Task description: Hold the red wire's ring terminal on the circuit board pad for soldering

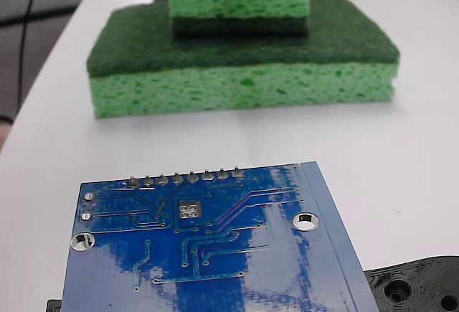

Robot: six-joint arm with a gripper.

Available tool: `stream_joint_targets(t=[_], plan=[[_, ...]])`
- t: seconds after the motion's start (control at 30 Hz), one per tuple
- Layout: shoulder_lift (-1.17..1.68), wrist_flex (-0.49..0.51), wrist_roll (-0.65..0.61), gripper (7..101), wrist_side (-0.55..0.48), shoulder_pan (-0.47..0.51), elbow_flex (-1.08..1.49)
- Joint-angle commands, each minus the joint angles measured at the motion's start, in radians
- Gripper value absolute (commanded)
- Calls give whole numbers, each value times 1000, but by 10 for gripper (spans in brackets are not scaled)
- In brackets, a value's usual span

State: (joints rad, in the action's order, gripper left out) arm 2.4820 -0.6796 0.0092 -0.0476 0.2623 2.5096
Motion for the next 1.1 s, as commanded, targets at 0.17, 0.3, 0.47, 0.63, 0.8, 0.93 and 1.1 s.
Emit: stream_joint_targets(t=[0.17, 0.3, 0.47, 0.63, 0.8, 0.93, 1.1], plan=[[-149, 89, 2, 1003, -69, 34, -32], [-209, 91, -9, 1003, -94, 49, -67], [-334, 87, -17, 1003, -118, 52, -152], [-428, 103, -31, 1003, -152, 64, -192], [-436, 115, -41, 1003, -161, 66, -198], [-477, 110, -46, 1003, -170, 67, -230], [-525, 94, -54, 1003, -176, 69, -267]])
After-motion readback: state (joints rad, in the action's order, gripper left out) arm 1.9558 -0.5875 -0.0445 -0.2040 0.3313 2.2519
